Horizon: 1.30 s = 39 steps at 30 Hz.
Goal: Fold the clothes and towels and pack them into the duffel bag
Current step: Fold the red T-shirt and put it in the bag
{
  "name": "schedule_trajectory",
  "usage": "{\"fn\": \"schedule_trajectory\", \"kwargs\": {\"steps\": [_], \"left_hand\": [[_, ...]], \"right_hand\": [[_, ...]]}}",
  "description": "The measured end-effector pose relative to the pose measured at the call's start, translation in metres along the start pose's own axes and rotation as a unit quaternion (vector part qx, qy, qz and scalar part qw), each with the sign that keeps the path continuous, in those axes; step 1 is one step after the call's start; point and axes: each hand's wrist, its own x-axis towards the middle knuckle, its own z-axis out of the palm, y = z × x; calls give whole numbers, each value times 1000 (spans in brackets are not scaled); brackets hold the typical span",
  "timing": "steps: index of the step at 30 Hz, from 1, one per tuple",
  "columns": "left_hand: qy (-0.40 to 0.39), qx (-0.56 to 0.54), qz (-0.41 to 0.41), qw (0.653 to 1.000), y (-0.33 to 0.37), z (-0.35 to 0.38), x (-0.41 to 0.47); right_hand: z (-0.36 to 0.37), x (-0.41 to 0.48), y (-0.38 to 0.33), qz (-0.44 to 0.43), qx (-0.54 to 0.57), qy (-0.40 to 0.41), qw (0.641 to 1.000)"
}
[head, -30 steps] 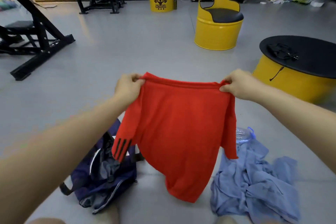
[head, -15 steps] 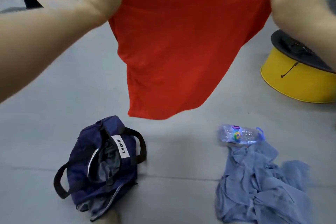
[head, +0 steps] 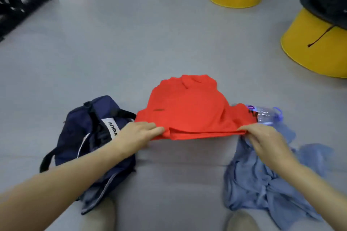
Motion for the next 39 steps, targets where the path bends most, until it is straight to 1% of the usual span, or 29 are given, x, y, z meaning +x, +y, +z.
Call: {"fn": "schedule_trajectory", "kwargs": {"steps": [3,6,8,11,14,16,18,20,21,22,23,24,27,29,31,33,35,37,39], "left_hand": [[-82,-11,0,997,21,90,-27],[-167,-40,34,985,42,153,-56],[-208,-60,61,974,53,178,-74],[-271,-68,89,956,69,197,-95],[-242,-77,114,960,77,199,-104],[-189,-107,91,972,79,201,-95],[-124,-134,24,983,77,206,-71],[-82,-154,-62,983,73,220,-40],[-83,-152,-109,979,70,230,-27],[-101,-143,-153,973,67,240,-16],[-125,-132,-193,964,66,251,-10],[-144,-123,-228,955,67,260,-7],[-152,-90,-291,940,64,278,-17],[-142,-71,-325,932,48,282,-29],[-140,-69,-358,921,24,283,-42],[-142,-73,-362,919,3,282,-49],[-140,-69,-337,928,-7,280,-50],[-133,-74,-324,934,-3,274,-42],[-106,-86,-296,945,17,267,-24]], "right_hand": [[88,-44,31,5,-31,-76,997],[156,-94,51,-19,-52,-171,984],[181,-123,52,-34,-59,-228,971],[197,-152,43,-45,-73,-257,963],[202,-161,29,-51,-65,-291,953],[199,-156,26,-57,-40,-277,959],[195,-134,33,-46,-29,-207,977],[192,-102,51,-10,-31,-127,991],[191,-85,62,18,-39,-99,994],[190,-71,73,48,-60,-88,993],[190,-60,85,78,-94,-99,988],[191,-53,96,107,-127,-130,978],[198,-53,121,199,-178,-223,938],[200,-61,127,237,-199,-234,922],[201,-72,126,246,-217,-228,917],[200,-82,119,228,-228,-224,920],[199,-89,112,205,-236,-238,920],[194,-85,108,205,-223,-249,920],[191,-75,108,200,-198,-225,933]]}}
